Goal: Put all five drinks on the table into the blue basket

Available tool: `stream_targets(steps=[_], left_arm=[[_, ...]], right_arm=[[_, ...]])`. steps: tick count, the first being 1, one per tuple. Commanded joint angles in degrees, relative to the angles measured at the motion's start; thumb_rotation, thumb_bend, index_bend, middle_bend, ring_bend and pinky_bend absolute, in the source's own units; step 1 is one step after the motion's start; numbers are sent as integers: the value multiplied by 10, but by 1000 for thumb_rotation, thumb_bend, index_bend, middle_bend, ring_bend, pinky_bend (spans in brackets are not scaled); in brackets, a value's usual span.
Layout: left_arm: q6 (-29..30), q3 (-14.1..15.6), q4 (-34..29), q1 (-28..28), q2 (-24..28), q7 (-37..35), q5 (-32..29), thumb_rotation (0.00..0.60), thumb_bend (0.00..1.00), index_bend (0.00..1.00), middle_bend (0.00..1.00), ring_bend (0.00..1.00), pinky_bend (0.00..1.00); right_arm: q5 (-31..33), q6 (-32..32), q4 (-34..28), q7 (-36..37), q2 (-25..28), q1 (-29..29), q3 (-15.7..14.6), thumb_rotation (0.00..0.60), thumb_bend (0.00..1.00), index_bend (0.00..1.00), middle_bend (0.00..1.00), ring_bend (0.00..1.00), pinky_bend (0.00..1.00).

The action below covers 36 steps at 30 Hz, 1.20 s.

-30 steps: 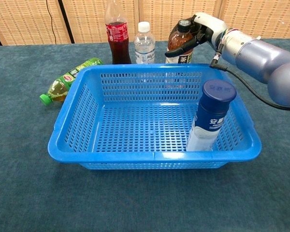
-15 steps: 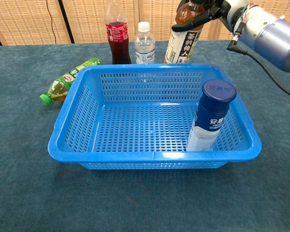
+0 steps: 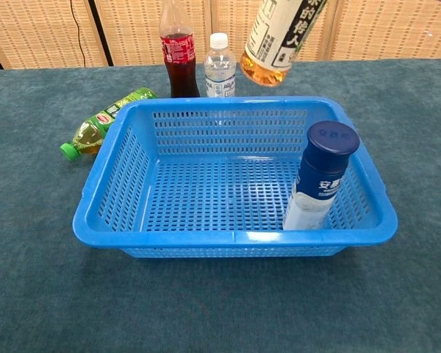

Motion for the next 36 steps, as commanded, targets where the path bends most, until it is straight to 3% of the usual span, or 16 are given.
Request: stream_targets(steps=[1,7,16,19,21,23,25,30,36], left_arm=[[0,0,1,0,0,0,-1,600,147,0,0,0,0],[-5,1,3,-2,-1,2,-1,600,147,0,0,0,0],[-4,3,0,-2,-2,7,0,600,147,0,0,0,0],[-4,4,-2,-3,-3,11,2,600,147,0,0,0,0],[-4,4,-3,-3,-4,14,3,600,147,0,0,0,0],[-4,5,-4,-3,-4,14,4,600,147,0,0,0,0],[-2,5,-4,-3,-4,15,5,600,146,0,0,0,0],[1,6,-4,-1,-2,10,7,600,146,0,0,0,0],[7,5,-2,2,-1,2,9,600,147,0,0,0,0]], right_arm=[[0,-20,-13,-22,7,-19,-37,600,153,665,679,577,519],[2,-43,8,-21,-3,-19,-57,600,157,666,679,577,519],[-62,-56,80,35,-15,-22,-92,600,134,586,585,501,513],[-103,-49,97,57,-13,-26,-113,600,39,407,396,336,421],[-125,-43,105,60,-9,-28,-125,600,0,212,185,136,257],[-143,-41,111,49,1,-27,-135,600,0,76,45,23,95],[-142,-35,104,47,10,-29,-134,600,0,6,0,0,6],[-133,-20,75,54,37,-33,-119,600,0,0,0,0,0],[-96,-14,34,72,93,-28,-72,600,0,0,0,0,0]])
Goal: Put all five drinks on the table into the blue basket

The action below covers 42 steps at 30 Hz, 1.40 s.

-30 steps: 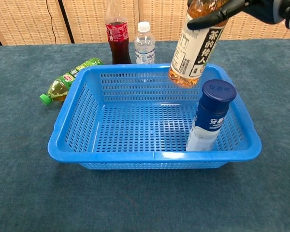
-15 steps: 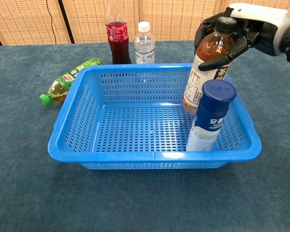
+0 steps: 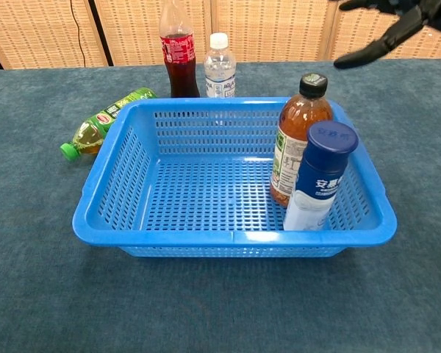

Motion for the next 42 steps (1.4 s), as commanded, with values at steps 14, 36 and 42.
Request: stream_targets(steps=[14,36,42], left_arm=[[-3,-1,-2,-3,-5,15,-4,600,146,0,0,0,0],[-34,-20,8,-14,-15,40,-63,600,147,0,0,0,0],[-50,-30,15,-22,-19,50,-92,600,146,0,0,0,0]], right_arm=[[152,-142,151,44,-79,99,79,600,0,0,0,0,0],[191,-304,443,46,-280,245,102,600,0,0,0,0,0],[168,-327,527,89,-328,278,109,600,0,0,0,0,0]])
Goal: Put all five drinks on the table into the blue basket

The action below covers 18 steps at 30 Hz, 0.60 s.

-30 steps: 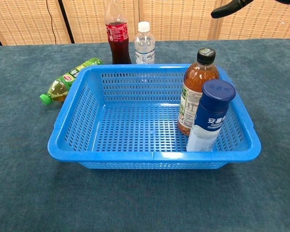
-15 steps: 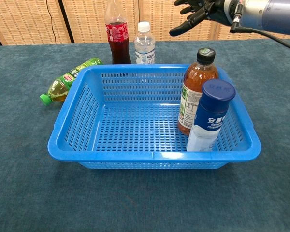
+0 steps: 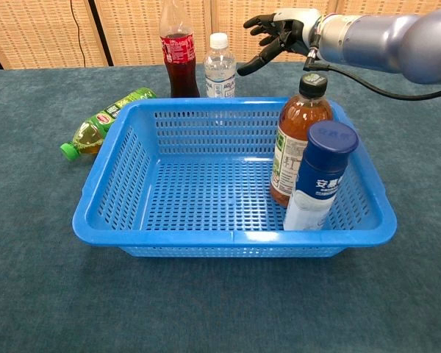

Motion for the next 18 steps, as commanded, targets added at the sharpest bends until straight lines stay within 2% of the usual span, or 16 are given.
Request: stream_targets(steps=[1,5,8,11,12,13,14,16,18], left_arm=[[-8,-6,5,-3,-2,3,-13,600,147,0,0,0,0],[-16,-10,9,-6,-3,4,-24,600,147,0,0,0,0],[-19,-10,10,-8,-4,7,-26,600,147,0,0,0,0],[-21,-10,11,-9,-6,9,-26,600,146,0,0,0,0],[-21,-10,12,-9,-6,9,-27,600,146,0,0,0,0],[-21,-10,12,-9,-6,10,-27,600,146,0,0,0,0],[-21,-11,13,-10,-7,10,-28,600,146,0,0,0,0],[-22,-11,13,-10,-7,10,-28,600,146,0,0,0,0],[-23,-11,14,-10,-7,10,-29,600,147,0,0,0,0]], right_arm=[[-19,-19,47,33,-33,26,6,600,0,0,0,0,0],[-27,-34,80,56,-55,46,11,600,0,0,0,0,0],[-27,-43,106,66,-74,61,17,600,0,39,19,0,0],[-25,-48,138,74,-94,75,23,600,0,156,132,0,0],[-24,-47,149,74,-101,78,25,600,0,230,202,12,0],[-22,-44,161,72,-108,81,26,600,0,287,259,37,0],[-19,-38,186,63,-120,87,29,600,0,379,355,102,14],[-12,-32,207,55,-131,91,33,600,0,524,517,265,132],[-5,-23,224,46,-138,92,39,600,17,642,655,437,405]])
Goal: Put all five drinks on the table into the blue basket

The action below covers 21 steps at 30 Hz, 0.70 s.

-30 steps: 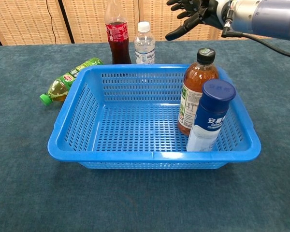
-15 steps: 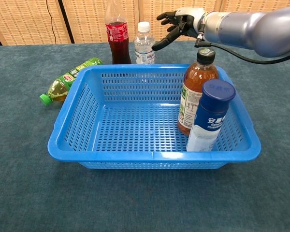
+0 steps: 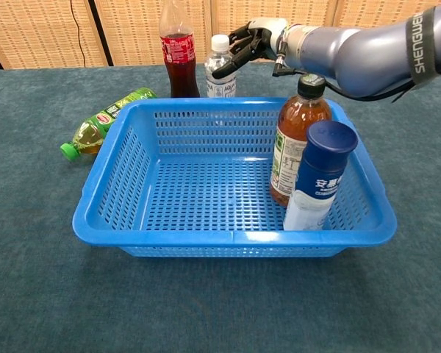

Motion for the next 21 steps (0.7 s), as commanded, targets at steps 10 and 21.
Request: stream_targets(steps=[10,21], left_arm=[[-1,4,-3,-1,2,-3,13,600,146,0,0,0,0],[4,11,-6,2,8,-19,34,600,147,0,0,0,0]], right_arm=[[-5,85,-33,-13,39,-35,2,600,178,655,740,614,770],[2,173,-496,-87,328,-180,6,600,181,659,741,614,770]])
